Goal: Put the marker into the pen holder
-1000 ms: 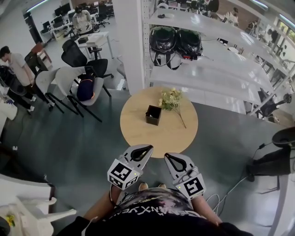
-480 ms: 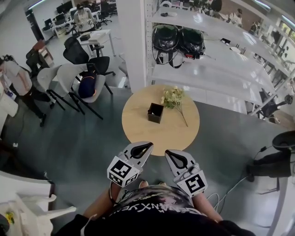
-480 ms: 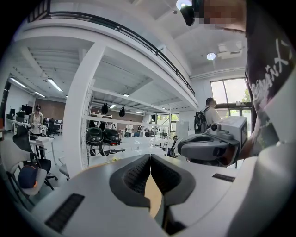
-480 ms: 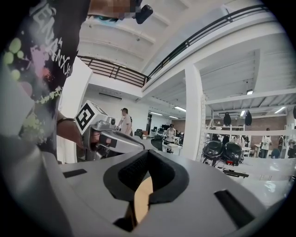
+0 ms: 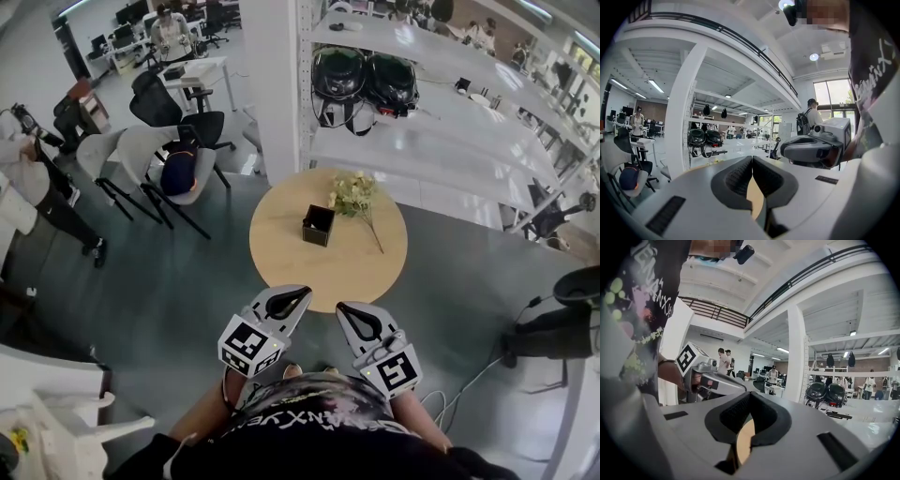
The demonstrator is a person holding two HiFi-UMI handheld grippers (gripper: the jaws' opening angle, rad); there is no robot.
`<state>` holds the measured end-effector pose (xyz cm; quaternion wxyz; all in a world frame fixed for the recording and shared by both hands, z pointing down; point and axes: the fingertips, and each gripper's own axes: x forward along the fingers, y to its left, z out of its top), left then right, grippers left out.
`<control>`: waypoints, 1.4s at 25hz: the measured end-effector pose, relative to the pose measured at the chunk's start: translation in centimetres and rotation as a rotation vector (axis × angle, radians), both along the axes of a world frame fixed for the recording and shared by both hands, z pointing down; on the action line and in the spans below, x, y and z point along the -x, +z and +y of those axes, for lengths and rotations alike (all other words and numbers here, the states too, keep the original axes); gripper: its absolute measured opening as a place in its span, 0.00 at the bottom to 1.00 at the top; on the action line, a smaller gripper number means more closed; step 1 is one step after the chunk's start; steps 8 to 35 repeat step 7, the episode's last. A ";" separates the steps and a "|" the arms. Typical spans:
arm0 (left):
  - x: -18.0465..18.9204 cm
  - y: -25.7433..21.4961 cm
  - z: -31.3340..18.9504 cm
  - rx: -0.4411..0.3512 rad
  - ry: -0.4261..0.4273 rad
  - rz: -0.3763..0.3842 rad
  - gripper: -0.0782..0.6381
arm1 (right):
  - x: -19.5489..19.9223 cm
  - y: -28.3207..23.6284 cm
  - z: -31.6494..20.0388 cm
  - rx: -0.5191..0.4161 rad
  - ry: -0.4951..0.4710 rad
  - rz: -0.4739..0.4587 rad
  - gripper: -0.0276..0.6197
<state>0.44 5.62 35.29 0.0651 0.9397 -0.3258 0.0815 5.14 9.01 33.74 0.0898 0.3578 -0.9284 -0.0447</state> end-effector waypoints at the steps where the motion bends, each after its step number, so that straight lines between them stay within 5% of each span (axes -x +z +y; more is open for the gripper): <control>1: 0.0 0.0 0.0 0.000 -0.001 0.001 0.14 | 0.0 0.0 0.0 -0.003 -0.001 -0.001 0.04; 35: 0.1 0.0 0.6 0.001 -0.005 0.003 0.14 | 0.0 -0.3 0.5 -0.004 0.003 -0.005 0.04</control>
